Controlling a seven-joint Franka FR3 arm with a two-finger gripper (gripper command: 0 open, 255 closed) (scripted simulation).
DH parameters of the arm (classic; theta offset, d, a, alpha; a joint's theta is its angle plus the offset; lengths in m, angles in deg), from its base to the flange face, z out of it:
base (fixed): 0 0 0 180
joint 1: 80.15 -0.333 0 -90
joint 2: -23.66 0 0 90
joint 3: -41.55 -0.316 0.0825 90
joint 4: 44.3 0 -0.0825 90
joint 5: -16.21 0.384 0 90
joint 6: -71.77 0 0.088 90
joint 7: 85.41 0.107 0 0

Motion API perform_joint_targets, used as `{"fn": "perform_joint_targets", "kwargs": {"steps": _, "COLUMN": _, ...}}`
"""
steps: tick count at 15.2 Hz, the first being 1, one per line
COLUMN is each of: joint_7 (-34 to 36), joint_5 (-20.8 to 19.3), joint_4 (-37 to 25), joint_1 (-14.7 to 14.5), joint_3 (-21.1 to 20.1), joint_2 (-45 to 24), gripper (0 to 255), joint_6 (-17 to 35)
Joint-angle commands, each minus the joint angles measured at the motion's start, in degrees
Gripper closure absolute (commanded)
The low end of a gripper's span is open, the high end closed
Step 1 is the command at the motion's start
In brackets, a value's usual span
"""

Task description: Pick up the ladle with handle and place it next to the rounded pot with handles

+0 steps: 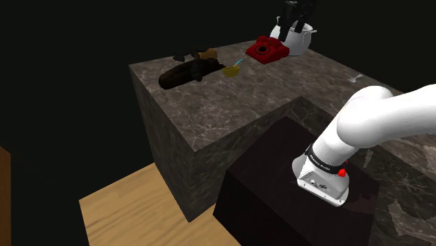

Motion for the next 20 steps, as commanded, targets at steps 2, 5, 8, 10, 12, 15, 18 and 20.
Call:
{"fn": "perform_joint_targets", "kwargs": {"steps": 2, "joint_7": 2.0, "joint_5": 0.3, "joint_4": 0.7, "joint_1": 0.7, "joint_3": -0.4, "joint_2": -1.2, "gripper": 0, "joint_6": 2.1}}
{"fn": "perform_joint_targets", "kwargs": {"steps": 5, "joint_7": 8.0, "joint_5": 1.2, "joint_4": 2.1, "joint_1": 2.8, "joint_3": -1.4, "joint_2": -5.4, "gripper": 0, "joint_6": 8.3}}
{"fn": "perform_joint_targets", "kwargs": {"steps": 8, "joint_7": 13.8, "joint_5": 1.8, "joint_4": 2.8, "joint_1": 4.9, "joint_3": -2.4, "joint_2": -10.1, "gripper": 0, "joint_6": 14.4}}
{"fn": "perform_joint_targets", "kwargs": {"steps": 10, "joint_7": 17.6, "joint_5": 2.0, "joint_4": 2.8, "joint_1": 6.3, "joint_3": -2.9, "joint_2": -13.5, "gripper": 0, "joint_6": 18.4}}
{"fn": "perform_joint_targets", "kwargs": {"steps": 12, "joint_7": 21.5, "joint_5": 2.0, "joint_4": 2.6, "joint_1": 7.7, "joint_3": -3.4, "joint_2": -17.0, "gripper": 0, "joint_6": 22.2}}
{"fn": "perform_joint_targets", "kwargs": {"steps": 15, "joint_7": 27.2, "joint_5": 1.8, "joint_4": 1.7, "joint_1": 9.8, "joint_3": -4.0, "joint_2": -22.6, "gripper": 0, "joint_6": 27.5}}
{"fn": "perform_joint_targets", "kwargs": {"steps": 18, "joint_7": 32.9, "joint_5": 1.3, "joint_4": 0.2, "joint_1": 11.9, "joint_3": -4.3, "joint_2": -28.3, "gripper": 0, "joint_6": 32.5}}
{"fn": "perform_joint_targets", "kwargs": {"steps": 20, "joint_7": 36.7, "joint_5": 0.8, "joint_4": -1.0, "joint_1": 13.2, "joint_3": -4.4, "joint_2": -32.1, "gripper": 0, "joint_6": 35.6}}
